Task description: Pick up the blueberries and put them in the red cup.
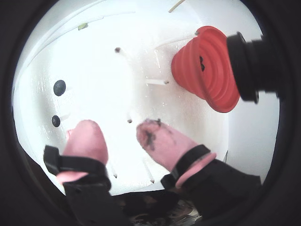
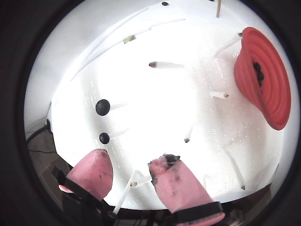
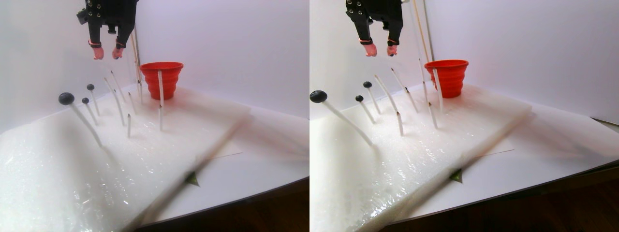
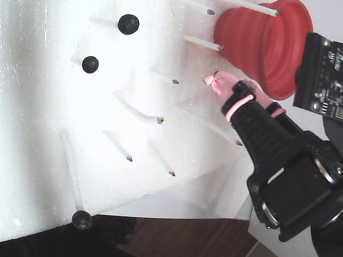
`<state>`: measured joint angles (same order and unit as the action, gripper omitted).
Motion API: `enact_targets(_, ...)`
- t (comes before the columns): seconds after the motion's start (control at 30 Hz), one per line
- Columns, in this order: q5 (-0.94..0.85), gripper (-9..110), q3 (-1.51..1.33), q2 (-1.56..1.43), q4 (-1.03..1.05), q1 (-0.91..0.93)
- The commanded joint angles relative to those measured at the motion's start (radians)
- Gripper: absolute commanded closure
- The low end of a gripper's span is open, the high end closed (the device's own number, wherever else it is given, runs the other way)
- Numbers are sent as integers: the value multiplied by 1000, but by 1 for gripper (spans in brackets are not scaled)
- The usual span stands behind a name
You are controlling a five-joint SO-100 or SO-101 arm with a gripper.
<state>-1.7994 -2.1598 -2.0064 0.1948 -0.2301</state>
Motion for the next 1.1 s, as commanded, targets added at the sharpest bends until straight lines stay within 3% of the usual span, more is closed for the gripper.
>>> enact_targets(0.0,6,85,38,-17,-29,-35)
enact_targets(1.07,3,85,57,199,-232,-123)
